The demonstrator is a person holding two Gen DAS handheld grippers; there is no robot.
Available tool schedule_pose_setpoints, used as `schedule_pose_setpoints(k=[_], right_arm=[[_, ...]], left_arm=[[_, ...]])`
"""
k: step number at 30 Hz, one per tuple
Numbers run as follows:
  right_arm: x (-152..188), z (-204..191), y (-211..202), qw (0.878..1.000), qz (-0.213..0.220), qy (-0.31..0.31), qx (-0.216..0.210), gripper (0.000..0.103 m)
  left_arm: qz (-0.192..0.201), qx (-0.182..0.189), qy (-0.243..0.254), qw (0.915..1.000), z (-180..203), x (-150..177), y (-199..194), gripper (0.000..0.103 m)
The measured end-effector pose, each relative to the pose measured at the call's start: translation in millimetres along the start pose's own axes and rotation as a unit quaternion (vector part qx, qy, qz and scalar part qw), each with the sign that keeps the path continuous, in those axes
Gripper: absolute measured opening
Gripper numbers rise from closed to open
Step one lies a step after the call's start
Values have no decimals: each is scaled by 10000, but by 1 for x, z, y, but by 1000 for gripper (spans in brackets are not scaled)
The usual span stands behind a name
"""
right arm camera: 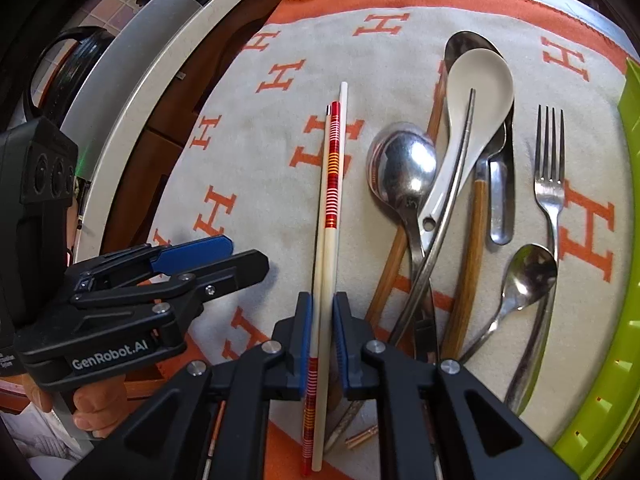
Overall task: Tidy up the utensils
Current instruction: 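Grasp red-and-white striped chopsticks with the right gripper while the left grasps white chopsticks, then carry both held chopsticks over the green tray and lower them in with both grippers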
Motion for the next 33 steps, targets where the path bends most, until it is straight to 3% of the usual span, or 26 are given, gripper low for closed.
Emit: schedule_pose_setpoints(k=[2,13,18,27,29,33], right_arm=[[1,2,-4,10000,81,12,-38,6],[6,14,-34,9982,596,64,78,5],[5,24,-44,9969,769,159,90,5],[10,39,-55,9955,914,266,9,5],[11,41,-56,9953,930,275,-16,5],[13,44,-60,9948,980,279,-42,5]], left_arm=[[-11,30,35,10000,4,0,1,42],[-163,212,93,9996,26,-3,11,42],[-197,133,204,9995,39,-9,18,28],[-182,-297,567,9978,61,-12,26,20],[-213,-288,610,9975,63,-12,26,11],[-244,-279,539,9979,59,-11,22,6]])
Point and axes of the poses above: each gripper's, at about its wrist camera, not at the fingertips, and y roughly the way its jaws point, z to its right, x to its underside, the point moved 1 cm from there along y, roughly the way its jaws point, and after that the axes turned 5 degrees about z, right-handed, at the moved point
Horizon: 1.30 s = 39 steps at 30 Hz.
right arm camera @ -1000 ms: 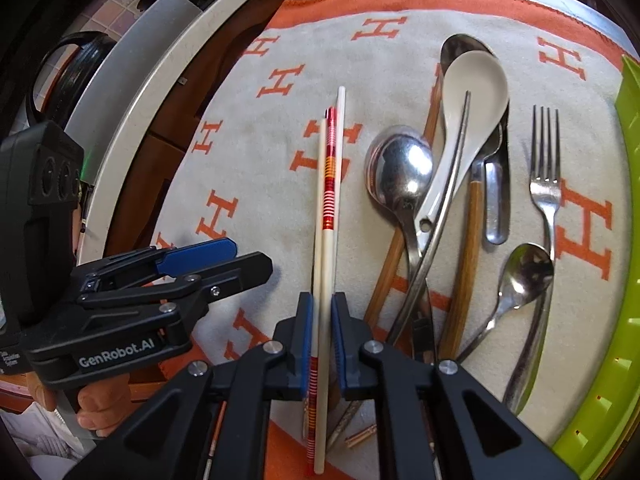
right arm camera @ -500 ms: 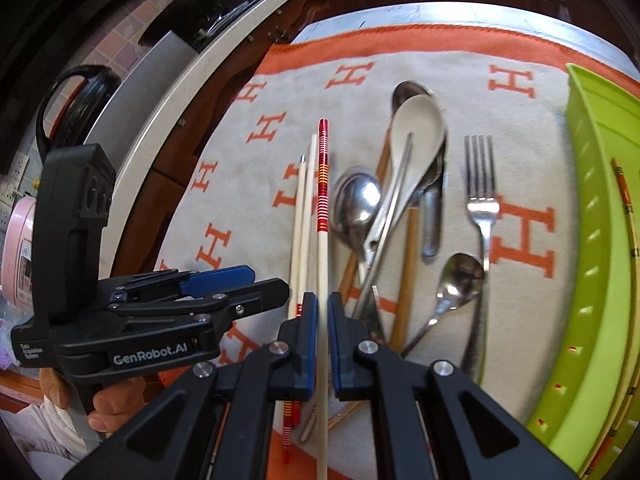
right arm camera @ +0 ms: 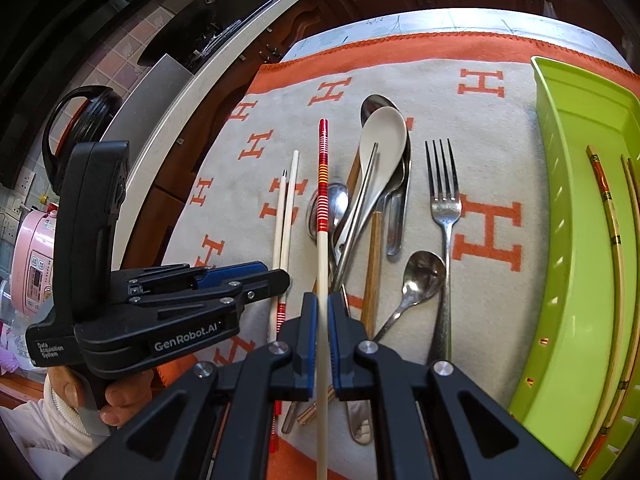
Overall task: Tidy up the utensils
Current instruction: 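Carry both held chopsticks over the green tray and lower them in with both grippers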
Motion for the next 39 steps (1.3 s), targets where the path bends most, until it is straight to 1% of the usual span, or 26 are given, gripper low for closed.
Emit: schedule_pose_setpoints(k=[3,10,13,18,21,24,26,29,33,36,39], right_arm=[[1,2,-3,10000,36,3,-39,5],[2,4,-8,9999,84,45,-131,5],[2,3,-11,9998,108,61,-168,5],[1,4,-21,9994,206,158,-223,5],[1,5,-31,9990,310,219,-251,5],[3,9,-45,9983,443,285,-246,5],[5,14,-55,9976,541,355,-238,5],[9,26,-75,9958,735,512,-200,5],[15,51,-103,9913,1020,835,-32,5],[20,75,-123,9862,1223,1101,187,5],[24,97,-136,9808,1360,1319,456,5]], left_arm=[[-28,-4,-59,10000,-7,1,-3,4],[-90,302,-360,9989,-22,9,-16,3],[-80,451,-417,9981,-17,8,-24,3],[45,670,-366,9971,2,6,-46,3],[155,802,-272,9963,21,1,-61,3],[258,922,-99,9954,48,-7,-73,3],[313,1022,28,9943,71,-12,-81,3],[392,1063,181,9934,105,-19,-85,3],[399,1108,293,9926,152,-33,-77,4],[402,1145,427,9917,186,-39,-67,4],[351,1155,474,9916,209,-42,-55,4]])
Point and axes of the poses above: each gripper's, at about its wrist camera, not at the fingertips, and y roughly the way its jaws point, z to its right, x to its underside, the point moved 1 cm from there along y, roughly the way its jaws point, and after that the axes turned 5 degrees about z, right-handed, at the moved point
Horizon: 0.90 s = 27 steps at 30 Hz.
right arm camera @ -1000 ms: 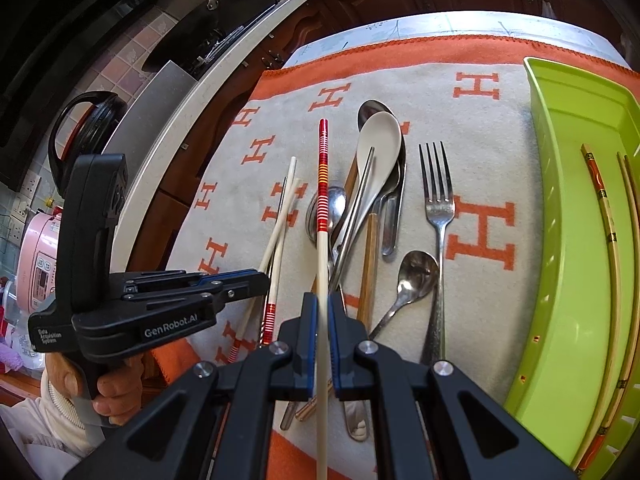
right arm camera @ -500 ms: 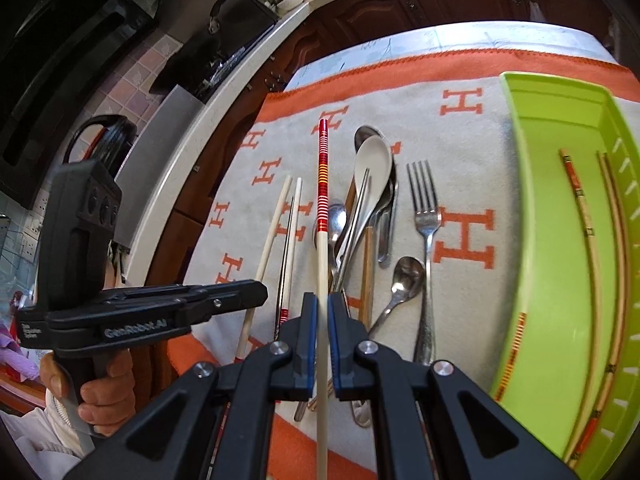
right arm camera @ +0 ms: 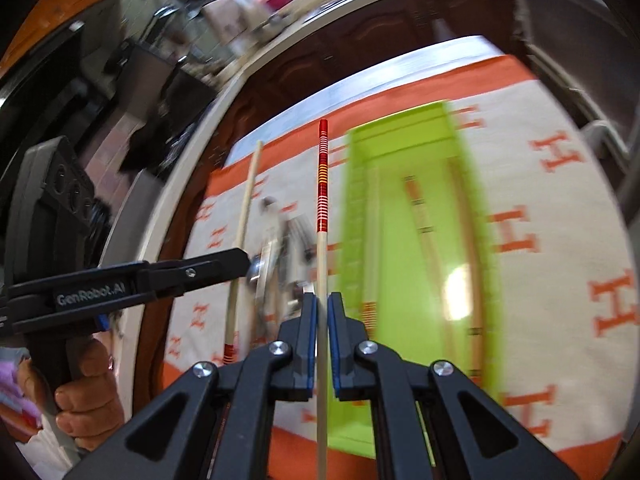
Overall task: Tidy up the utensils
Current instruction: 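Carry both held chopsticks over the green tray and lower them in with both grippers, then open both grippers to release the chopsticks into the green tray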
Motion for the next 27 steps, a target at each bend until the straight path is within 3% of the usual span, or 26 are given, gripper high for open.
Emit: schedule_pose_setpoints(k=[7,15,19,23,27], right_arm=[[-5,32,-4,9992,64,112,368,5],[-13,42,9,9972,72,-117,735,6],[-18,46,14,9965,33,-117,827,6],[-17,48,15,9973,11,-63,733,7],[-16,47,14,9975,13,-74,698,7]], left_arm=[[-104,-54,-90,9999,18,-9,38,4],[-412,-409,-130,9982,14,-5,75,4],[-473,-425,97,9979,20,3,78,5],[-371,-496,315,9976,26,7,69,13],[-235,-515,443,9974,29,12,53,15]])
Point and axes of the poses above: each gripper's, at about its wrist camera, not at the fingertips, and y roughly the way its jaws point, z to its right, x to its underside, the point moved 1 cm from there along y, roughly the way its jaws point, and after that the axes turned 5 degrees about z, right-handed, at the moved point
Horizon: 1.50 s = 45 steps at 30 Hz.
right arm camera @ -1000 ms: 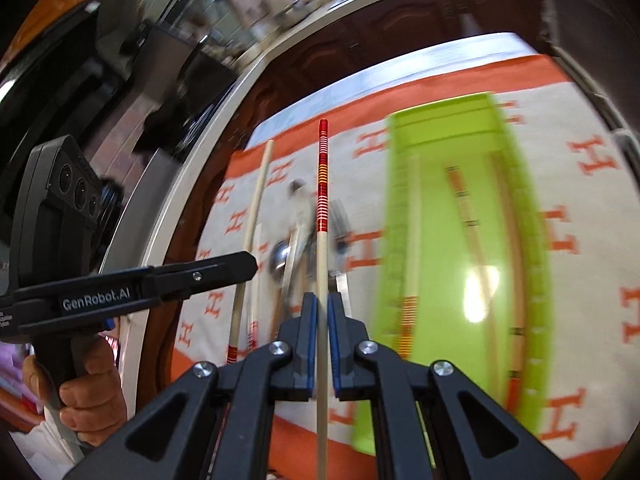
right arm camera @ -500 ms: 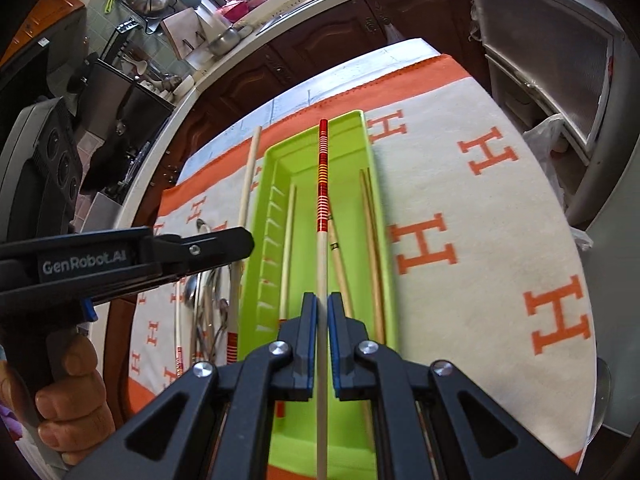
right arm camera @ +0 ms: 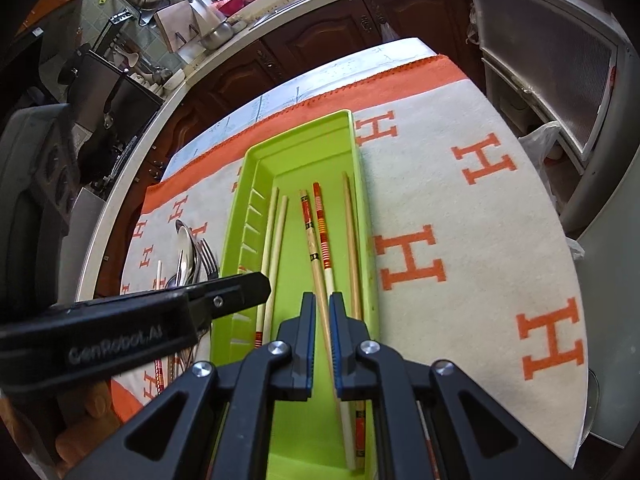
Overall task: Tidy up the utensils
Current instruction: 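Open both grippers to release the chopsticks into the green tray, then move both grippers back over the utensil pile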
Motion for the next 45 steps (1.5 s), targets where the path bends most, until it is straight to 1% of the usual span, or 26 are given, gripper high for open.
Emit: schedule_pose_setpoints(k=[6,12,19,27,35,41,45], right_arm=[[7,-7,-3,10000,-22,-66,-64,7],[17,-22,-5,9998,-75,-194,-74,7],[29,-44,-9,9990,-156,-398,-138,7],[38,-73,-18,9978,-164,-612,-179,7],[50,-107,-24,9957,-211,-873,-215,7],[57,-135,-20,9930,-334,-1084,-333,7],[64,-157,-13,9901,-459,-1253,-426,7]], left_arm=[[290,-210,59,9993,-8,9,-28,15],[561,-453,88,9974,-24,21,-55,15],[775,-603,-96,9951,-56,36,-86,15],[919,-728,-404,9923,-94,58,-111,15],[1243,-1056,-549,9851,-132,81,-141,15],[1288,-1301,-695,9806,-164,96,-151,15],[1269,-1555,-734,9769,-187,108,-152,15]])
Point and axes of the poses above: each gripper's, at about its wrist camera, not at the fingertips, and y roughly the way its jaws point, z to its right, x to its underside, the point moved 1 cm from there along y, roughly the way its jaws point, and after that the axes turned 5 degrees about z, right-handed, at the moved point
